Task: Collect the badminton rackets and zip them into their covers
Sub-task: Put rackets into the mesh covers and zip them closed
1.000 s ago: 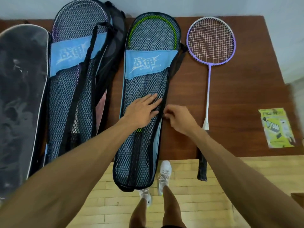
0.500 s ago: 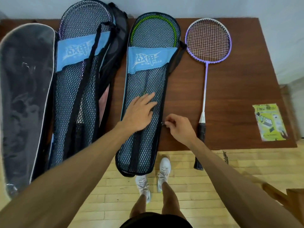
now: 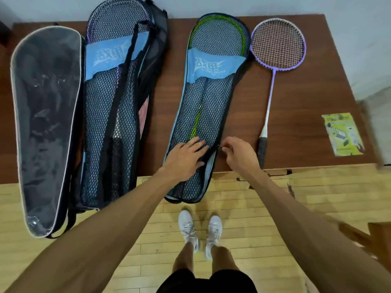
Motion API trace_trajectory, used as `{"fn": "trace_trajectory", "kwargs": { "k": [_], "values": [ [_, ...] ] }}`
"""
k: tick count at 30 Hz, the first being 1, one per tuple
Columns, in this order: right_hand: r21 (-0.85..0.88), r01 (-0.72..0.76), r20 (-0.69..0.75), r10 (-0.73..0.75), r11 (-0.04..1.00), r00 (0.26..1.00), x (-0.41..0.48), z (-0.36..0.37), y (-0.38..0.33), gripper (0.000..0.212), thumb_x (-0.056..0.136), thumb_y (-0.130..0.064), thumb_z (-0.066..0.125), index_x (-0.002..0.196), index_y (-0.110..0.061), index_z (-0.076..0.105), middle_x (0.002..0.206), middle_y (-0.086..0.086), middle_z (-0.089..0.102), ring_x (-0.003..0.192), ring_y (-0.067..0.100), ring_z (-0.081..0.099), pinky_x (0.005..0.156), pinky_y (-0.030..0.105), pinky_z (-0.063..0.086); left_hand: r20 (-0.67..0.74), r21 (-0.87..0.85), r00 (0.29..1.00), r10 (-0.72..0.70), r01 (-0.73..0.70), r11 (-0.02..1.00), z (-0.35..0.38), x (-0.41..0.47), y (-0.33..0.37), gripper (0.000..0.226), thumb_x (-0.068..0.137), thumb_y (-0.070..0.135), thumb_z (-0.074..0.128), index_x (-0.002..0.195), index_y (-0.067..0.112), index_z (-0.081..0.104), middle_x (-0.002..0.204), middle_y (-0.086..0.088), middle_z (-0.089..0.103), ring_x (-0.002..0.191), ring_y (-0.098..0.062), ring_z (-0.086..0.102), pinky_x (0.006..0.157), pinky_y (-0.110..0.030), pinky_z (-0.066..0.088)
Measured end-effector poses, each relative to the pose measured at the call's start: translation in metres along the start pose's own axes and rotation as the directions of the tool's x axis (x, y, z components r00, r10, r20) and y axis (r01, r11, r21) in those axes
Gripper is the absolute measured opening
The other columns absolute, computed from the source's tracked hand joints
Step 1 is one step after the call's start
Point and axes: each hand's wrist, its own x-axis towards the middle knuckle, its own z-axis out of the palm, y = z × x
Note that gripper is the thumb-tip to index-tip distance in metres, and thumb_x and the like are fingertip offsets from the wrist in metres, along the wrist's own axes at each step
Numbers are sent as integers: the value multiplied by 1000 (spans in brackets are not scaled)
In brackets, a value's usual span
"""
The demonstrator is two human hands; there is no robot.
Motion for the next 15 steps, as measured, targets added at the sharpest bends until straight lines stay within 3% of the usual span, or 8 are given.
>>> {"fn": "trace_trajectory", "kwargs": {
  "k": [3, 5, 9, 15],
  "values": [
    [33, -17, 10, 17, 999, 1000, 3, 1, 8, 10, 91, -19, 56, 95, -18, 66, 99, 2, 69, 95, 24, 62, 82, 38, 51, -79, 30, 996, 40, -38, 999, -9, 9, 2, 71, 94, 19, 51, 151, 29, 10, 160, 10, 7, 130, -20, 41, 96, -36, 35],
    [70, -60, 11, 60, 996, 998, 8, 2, 14, 10, 92, -21, 57, 94, -17, 66, 98, 2, 70, 93, 24, 63, 81, 37, 51, -117, 67, 991, 58, -50, 996, -13, 22, -3, 84, 88, 10, 57, 152, 30, 5, 160, 10, 4, 128, -20, 42, 97, -35, 35],
    [209, -100, -68, 116, 973, 991, 17, 2, 16, 11, 93, -16, 56, 95, -10, 64, 99, 6, 69, 94, 23, 61, 79, 26, 41, -40, 148, 990, 139, -131, 980, -17, 46, -14, 72, 97, 35, 45, 151, 32, -2, 161, 6, 2, 148, -19, 9, 117, -38, 15],
    [266, -26, -40, 38, 964, 998, 36, 4, 9, 10, 91, -8, 55, 96, -7, 64, 114, 9, 67, 109, 25, 58, 87, 23, 36, -87, 104, 996, 15, -6, 995, -11, 48, -13, 69, 97, 46, 41, 151, 32, 1, 159, -1, 18, 143, -22, 25, 110, -37, 29]
  ]
}}
